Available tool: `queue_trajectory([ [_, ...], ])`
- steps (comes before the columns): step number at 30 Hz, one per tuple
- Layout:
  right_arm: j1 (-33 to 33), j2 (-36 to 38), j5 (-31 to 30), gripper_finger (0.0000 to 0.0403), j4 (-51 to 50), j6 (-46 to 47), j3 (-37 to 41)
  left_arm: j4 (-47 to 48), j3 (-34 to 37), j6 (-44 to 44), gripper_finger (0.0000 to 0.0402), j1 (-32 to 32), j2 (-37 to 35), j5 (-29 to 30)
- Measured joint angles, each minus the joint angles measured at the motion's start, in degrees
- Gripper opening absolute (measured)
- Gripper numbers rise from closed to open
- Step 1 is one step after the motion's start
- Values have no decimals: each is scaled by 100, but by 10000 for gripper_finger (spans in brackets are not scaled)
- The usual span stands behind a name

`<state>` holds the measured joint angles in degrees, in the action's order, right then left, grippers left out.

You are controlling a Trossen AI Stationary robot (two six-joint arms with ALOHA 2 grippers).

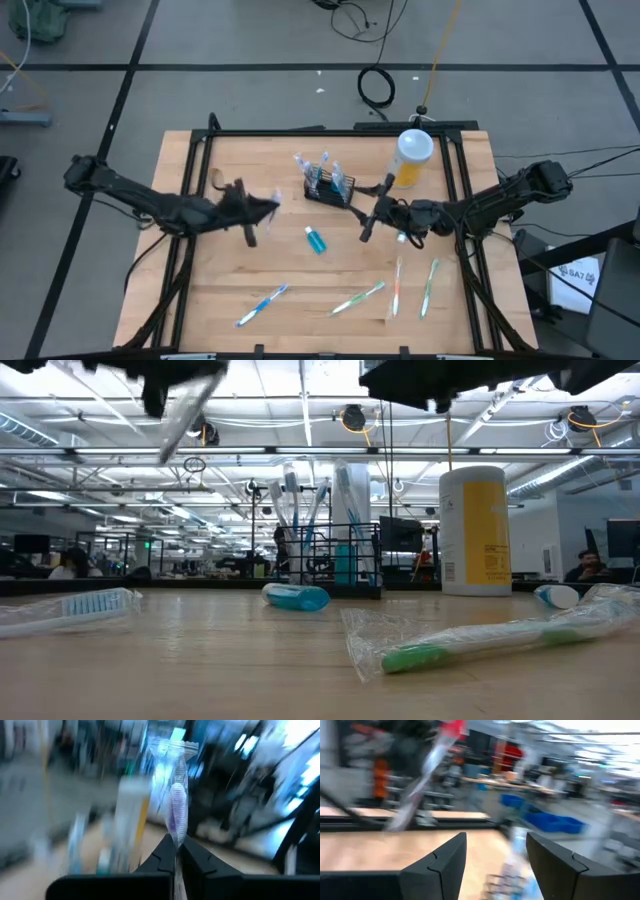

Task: Pick & Place toothbrushing station
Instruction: Put the purple toothbrush into the black wire organizer

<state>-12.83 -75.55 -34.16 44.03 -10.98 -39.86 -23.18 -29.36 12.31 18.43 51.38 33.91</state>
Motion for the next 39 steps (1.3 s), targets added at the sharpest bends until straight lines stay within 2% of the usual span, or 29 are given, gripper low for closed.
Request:
queue_trajectory([
  [3,182,-85,734,191,88,456,0,-1020,-2,-990,7,-85,-213,-272],
  [7,430,-456,1081,166,277,714,-19,-2113,-7,-1764,16,-179,-301,-591],
  [14,772,-1549,2014,78,303,1027,-897,-2537,-9,-1915,9,-438,-234,-1330],
  [19,862,-2286,2106,9,284,1418,-1556,-2838,-9,-1779,9,-540,-57,-1867],
  [22,868,-2651,2162,7,308,1421,-1864,-3110,-13,-1793,5,-562,210,-1993],
  [25,864,-2931,2541,2,446,1421,-2110,-3285,-7,-1801,13,-576,450,-2038],
  [30,862,-2962,2985,1,441,1486,-2273,-3763,-9,-1821,9,-648,914,-2053],
  [39,805,-2942,3004,0,391,1486,-2266,-4335,-13,-1667,14,-919,1557,-2312],
])
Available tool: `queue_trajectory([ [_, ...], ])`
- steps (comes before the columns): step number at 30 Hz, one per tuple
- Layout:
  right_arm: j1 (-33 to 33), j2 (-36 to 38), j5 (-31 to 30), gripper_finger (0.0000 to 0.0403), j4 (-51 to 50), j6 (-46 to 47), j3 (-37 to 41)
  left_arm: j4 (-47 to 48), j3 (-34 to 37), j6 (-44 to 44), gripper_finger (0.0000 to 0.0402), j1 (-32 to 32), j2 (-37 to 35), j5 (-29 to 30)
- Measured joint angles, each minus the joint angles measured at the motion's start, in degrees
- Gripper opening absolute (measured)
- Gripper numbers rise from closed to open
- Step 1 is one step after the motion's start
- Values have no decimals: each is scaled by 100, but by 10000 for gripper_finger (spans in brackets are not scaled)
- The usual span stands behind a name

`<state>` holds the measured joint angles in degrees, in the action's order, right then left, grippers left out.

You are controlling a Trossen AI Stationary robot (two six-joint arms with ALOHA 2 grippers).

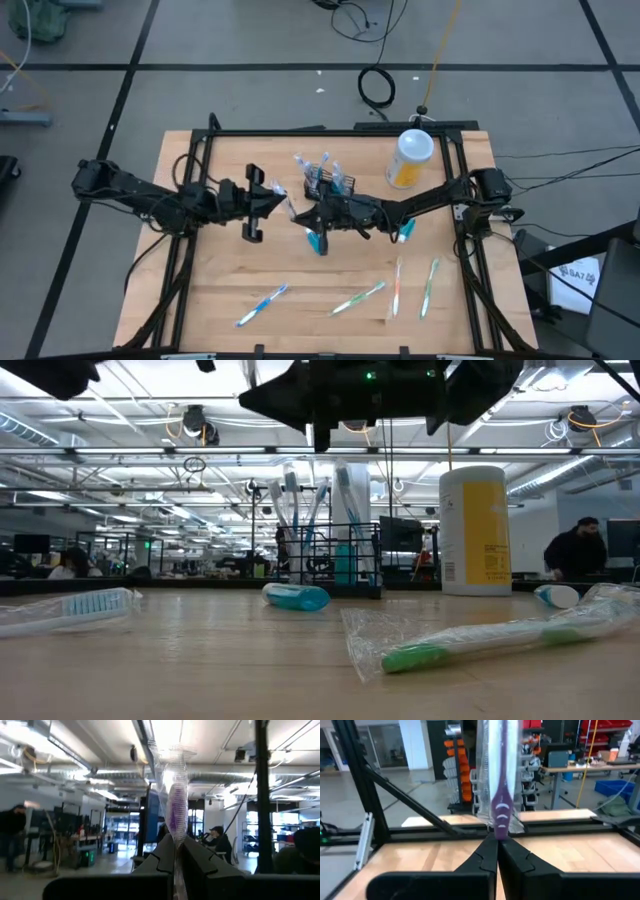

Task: Pick & Place toothbrushing station
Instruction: Put the purple toothbrush into the black wire organizer

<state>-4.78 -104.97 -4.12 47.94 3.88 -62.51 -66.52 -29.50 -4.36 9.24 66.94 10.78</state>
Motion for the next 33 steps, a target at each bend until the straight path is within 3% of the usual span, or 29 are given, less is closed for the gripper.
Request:
queue_trajectory([
  [7,0,-2,-1,0,1,-7,10,-158,0,174,15,-115,136,-148],
  [18,2,-8,0,0,-31,-22,12,452,-9,319,7,-118,132,-105],
  [26,0,3,4,0,48,-26,10,592,-2,317,38,-118,146,-70],
  [33,2,3,2,0,25,-26,10,742,2,348,41,-118,143,-70],
])
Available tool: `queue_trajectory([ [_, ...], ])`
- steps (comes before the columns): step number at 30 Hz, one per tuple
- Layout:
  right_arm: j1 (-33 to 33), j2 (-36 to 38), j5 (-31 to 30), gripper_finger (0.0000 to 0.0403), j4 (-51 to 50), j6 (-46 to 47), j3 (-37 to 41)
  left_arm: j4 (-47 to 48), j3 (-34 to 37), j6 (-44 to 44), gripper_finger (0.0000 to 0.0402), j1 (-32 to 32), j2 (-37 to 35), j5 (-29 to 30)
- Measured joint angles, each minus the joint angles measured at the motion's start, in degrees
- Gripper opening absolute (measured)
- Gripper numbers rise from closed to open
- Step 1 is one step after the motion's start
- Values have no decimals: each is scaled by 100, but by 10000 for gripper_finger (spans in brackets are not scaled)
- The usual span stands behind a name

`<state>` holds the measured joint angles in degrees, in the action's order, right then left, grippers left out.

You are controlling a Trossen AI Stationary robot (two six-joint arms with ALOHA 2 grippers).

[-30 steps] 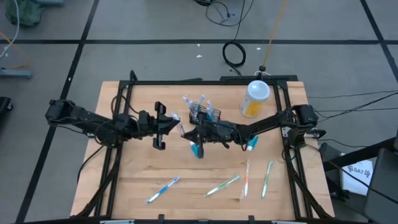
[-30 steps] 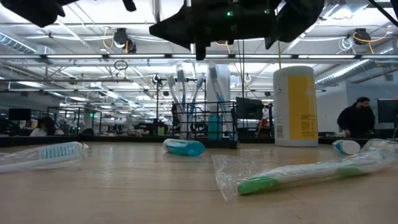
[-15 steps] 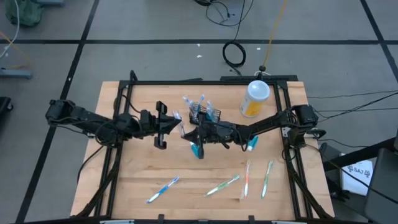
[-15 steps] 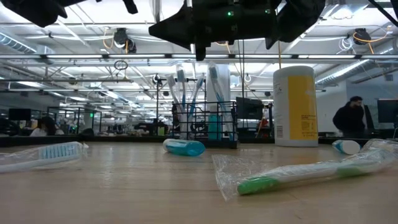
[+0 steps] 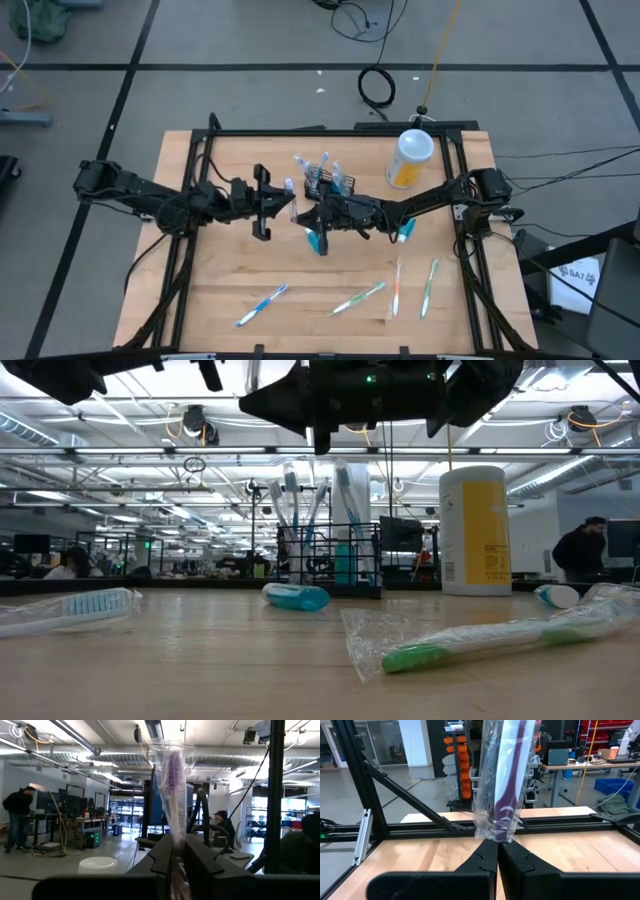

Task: Pick & Place toothbrushing station
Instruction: Put the purple toothbrush into the black wire organizer

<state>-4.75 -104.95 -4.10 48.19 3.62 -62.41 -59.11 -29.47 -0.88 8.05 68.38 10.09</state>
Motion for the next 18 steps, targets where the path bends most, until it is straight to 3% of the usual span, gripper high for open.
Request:
queue_trajectory([
  [18,0,0,-4,0,-27,-131,0,251,-2,212,30,17,-4,-2],
])
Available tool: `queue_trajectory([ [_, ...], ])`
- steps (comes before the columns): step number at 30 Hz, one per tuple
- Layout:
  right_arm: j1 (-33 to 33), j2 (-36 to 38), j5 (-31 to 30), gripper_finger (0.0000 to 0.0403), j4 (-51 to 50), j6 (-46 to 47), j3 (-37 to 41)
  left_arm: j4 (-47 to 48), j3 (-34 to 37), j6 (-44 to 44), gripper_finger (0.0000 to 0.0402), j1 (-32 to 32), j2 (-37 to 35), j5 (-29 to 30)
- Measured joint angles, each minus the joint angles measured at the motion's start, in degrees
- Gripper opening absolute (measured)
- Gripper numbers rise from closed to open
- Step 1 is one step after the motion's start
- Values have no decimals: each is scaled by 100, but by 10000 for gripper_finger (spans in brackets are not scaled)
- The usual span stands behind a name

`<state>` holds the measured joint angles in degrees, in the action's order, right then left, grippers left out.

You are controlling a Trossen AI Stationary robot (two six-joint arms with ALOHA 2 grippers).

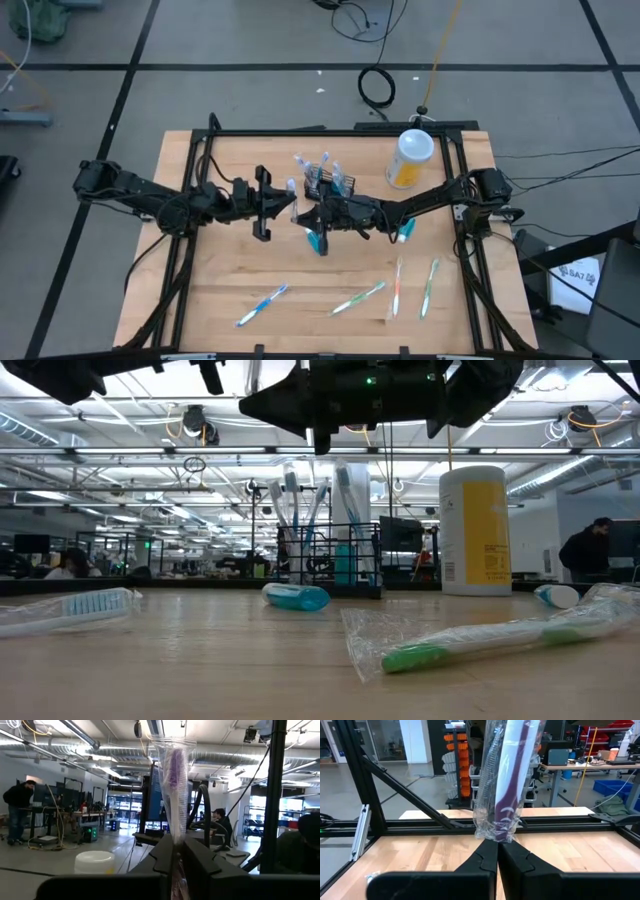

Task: Pick & Place toothbrushing station
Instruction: Put the purple toothbrush into the black wire organizer

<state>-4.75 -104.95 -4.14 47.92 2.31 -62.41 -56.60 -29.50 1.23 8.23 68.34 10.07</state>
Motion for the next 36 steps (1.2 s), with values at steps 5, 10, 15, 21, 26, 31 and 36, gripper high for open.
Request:
queue_trajectory([
  [5,15,0,-3,0,-5,-31,0,-1,2,2,8,2,0,-1],
  [10,14,2,-7,18,-113,-578,-13,1,7,-112,3,2,7,44],
  [15,2,11,-43,55,-98,-605,-18,-18,13,-154,3,4,7,46],
  [21,0,222,-191,105,-509,-603,-22,-4,17,-278,2,7,10,230],
  [26,-44,549,-683,134,-1438,-601,-22,-33,17,-488,4,15,-94,352],
  [31,-76,808,-797,149,-2052,-601,-22,-48,17,-579,4,15,-276,353],
  [36,-178,1021,-791,155,-2572,-601,-15,-57,17,-695,3,13,-432,356],
])
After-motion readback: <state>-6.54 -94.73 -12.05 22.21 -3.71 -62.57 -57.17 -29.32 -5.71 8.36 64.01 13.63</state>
